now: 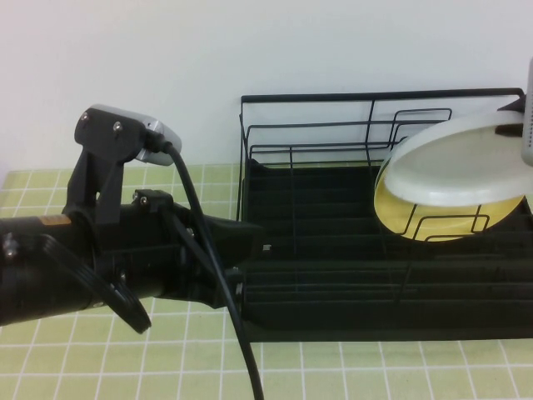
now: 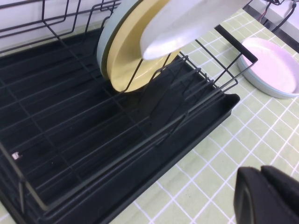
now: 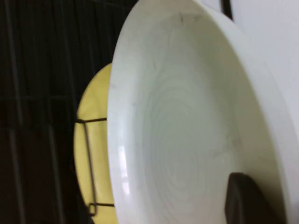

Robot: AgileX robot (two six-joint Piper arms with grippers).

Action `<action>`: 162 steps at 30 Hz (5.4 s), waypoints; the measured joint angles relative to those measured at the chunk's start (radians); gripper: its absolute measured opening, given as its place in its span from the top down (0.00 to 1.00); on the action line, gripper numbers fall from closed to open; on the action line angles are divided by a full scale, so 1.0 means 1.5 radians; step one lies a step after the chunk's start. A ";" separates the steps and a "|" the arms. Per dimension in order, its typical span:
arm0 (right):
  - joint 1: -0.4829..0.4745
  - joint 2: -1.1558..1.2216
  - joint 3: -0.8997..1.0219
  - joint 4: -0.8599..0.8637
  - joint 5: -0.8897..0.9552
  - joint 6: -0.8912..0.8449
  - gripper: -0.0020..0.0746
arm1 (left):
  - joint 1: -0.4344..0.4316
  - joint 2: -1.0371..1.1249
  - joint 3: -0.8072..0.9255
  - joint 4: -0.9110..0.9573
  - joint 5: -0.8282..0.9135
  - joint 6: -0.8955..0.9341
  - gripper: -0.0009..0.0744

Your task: Place plate on rack

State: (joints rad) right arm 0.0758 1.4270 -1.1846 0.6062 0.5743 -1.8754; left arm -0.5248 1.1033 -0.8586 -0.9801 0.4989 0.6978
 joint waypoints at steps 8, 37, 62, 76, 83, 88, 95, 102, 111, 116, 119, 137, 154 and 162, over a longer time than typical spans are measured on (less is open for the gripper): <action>0.000 0.028 0.000 0.000 0.023 0.013 0.85 | 0.000 0.000 0.000 0.001 0.006 0.000 0.99; 0.001 0.072 0.000 0.004 -0.030 0.109 0.44 | 0.000 0.000 0.000 -0.015 0.033 -0.005 0.99; 0.001 -0.447 0.167 0.036 -0.038 0.663 0.97 | 0.000 -0.038 0.000 -0.005 0.086 -0.003 0.99; 0.001 -0.863 0.539 0.072 -0.168 0.714 0.97 | 0.000 -0.087 0.126 -0.066 -0.036 -0.003 0.99; 0.001 -0.914 0.649 0.076 -0.158 0.712 0.97 | 0.000 -0.087 0.127 -0.077 -0.095 0.001 0.99; 0.001 -0.914 0.678 0.098 -0.150 0.712 0.97 | 0.000 -0.087 0.127 -0.090 -0.099 0.001 0.99; 0.001 -0.914 0.685 0.100 -0.123 0.714 0.98 | 0.000 -0.087 0.127 -0.091 -0.098 -0.002 0.99; 0.001 -0.914 0.685 0.100 -0.121 0.714 0.98 | 0.000 -0.087 0.127 -0.091 -0.125 0.002 0.99; 0.001 -0.914 0.685 0.100 -0.120 0.715 0.98 | 0.064 -0.140 0.161 -0.076 -0.234 0.224 0.99; 0.001 -0.914 0.685 0.100 -0.110 0.715 0.98 | 0.156 -0.209 0.208 -0.076 -0.255 0.247 0.99; 0.001 -0.914 0.685 0.100 -0.109 0.715 0.98 | 0.209 -0.273 0.241 -0.076 -0.245 0.247 0.99; 0.001 -0.914 0.685 0.104 -0.109 0.715 0.98 | 0.263 -0.560 0.394 -0.080 -0.269 0.244 0.99; 0.001 -0.914 0.685 0.104 -0.109 0.715 0.98 | 0.263 -0.743 0.572 0.525 -0.223 -0.527 0.99; 0.001 -0.914 0.685 0.104 -0.108 0.715 0.98 | 0.263 -0.743 0.572 0.533 -0.113 -0.529 0.99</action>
State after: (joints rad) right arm 0.0773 0.0554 -0.1570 0.7619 0.4126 -0.8037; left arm -0.1302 -0.0119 0.0000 -0.1801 0.3301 -0.0959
